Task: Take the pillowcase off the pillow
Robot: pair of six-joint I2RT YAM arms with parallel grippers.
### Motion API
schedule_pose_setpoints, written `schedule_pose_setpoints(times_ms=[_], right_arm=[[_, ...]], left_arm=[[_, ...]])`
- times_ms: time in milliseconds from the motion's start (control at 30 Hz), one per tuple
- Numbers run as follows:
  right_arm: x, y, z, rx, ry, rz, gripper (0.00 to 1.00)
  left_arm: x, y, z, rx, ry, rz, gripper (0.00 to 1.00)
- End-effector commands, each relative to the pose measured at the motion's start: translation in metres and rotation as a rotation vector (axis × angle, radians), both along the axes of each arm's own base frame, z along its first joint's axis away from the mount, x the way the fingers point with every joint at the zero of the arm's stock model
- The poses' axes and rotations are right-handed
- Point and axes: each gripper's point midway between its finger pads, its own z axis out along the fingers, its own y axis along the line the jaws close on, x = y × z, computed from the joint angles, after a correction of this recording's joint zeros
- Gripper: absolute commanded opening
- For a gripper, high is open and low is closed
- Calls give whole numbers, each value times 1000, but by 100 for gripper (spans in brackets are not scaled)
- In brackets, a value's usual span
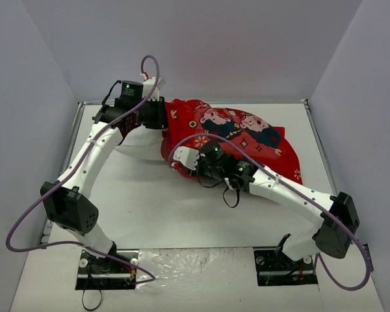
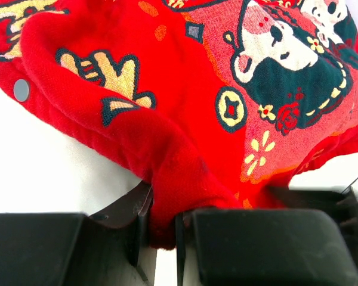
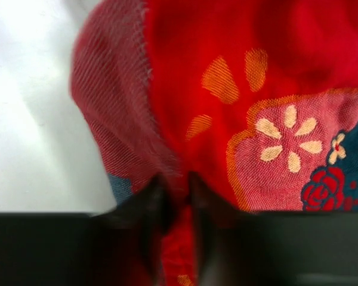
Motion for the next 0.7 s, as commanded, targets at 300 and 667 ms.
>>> schedule_pose_setpoints(times_ms=[300,667], right_arm=[[16,-36,75,176,95,157,0],[47,-94,131,336,62,73,0]], left_arm=[[-8,18,83,-65,-286,-25,28],[-68,54,100,215,-540,-173,80]])
